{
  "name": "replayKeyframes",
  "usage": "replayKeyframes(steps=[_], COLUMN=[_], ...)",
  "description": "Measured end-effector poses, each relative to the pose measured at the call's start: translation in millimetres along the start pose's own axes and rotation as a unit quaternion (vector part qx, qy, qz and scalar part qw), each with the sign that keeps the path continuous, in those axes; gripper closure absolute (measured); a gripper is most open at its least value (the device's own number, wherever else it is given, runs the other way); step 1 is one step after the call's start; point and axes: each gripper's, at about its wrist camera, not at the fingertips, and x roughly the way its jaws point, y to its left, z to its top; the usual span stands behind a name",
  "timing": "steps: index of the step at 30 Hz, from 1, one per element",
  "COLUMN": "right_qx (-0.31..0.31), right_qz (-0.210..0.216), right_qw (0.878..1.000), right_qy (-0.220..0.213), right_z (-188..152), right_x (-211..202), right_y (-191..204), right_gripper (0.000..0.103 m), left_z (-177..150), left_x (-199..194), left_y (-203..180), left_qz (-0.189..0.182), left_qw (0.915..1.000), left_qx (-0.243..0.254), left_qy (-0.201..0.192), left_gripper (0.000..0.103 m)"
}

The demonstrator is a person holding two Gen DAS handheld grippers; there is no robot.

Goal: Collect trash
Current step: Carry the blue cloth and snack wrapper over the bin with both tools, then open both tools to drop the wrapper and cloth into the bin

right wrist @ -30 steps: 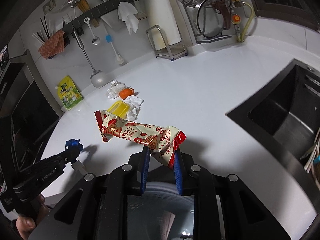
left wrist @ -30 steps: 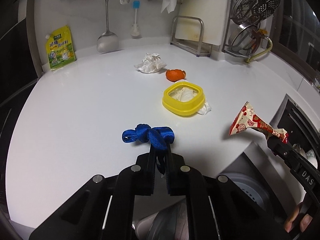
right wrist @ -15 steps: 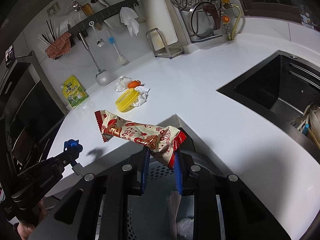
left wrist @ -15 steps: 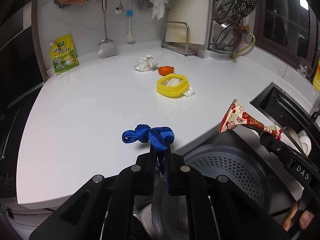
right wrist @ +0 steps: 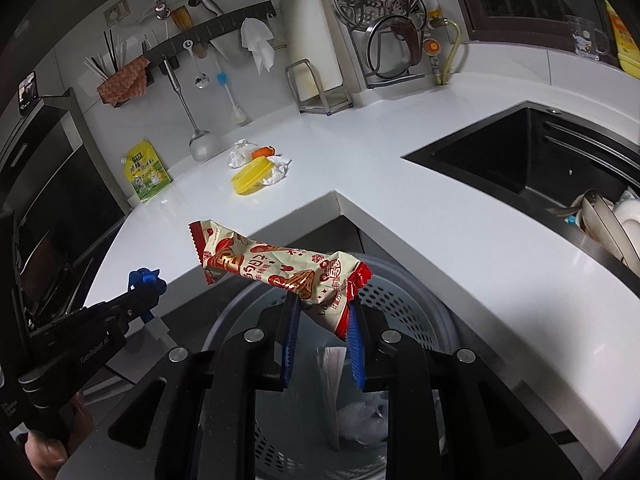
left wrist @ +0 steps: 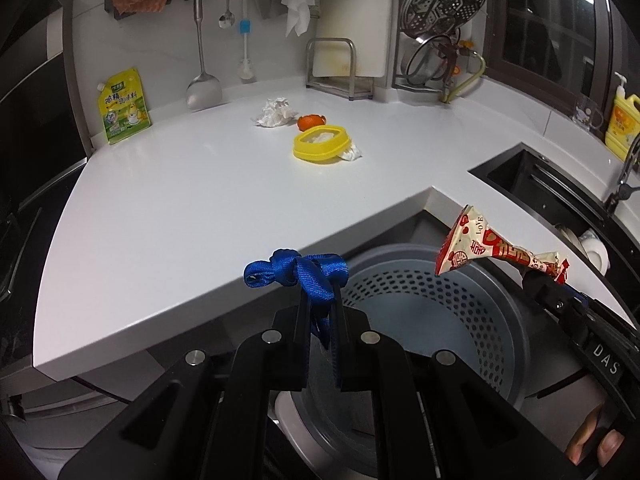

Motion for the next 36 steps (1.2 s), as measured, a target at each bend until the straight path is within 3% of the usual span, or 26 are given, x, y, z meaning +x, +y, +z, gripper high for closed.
replayKeyframes(steps=[20,36], right_qx=[0.008,0.016], right_qz=[-0.025,-0.032], right_qw=[0.999,0.998], right_qy=[0.028,0.06], right_z=[-55,-68], right_x=[-18,-2], right_y=[-17,-26], right_gripper=[0.081,0.08], left_z=[-41,-52], left_x=[2,21], left_y=[-20,-23], left_qz=[-0.02,-0.021], left_qw=[0.9988,0.9968], left_qx=[0.018,0.018], left_qy=[0.041,0.075], left_gripper=[0.094,0.094])
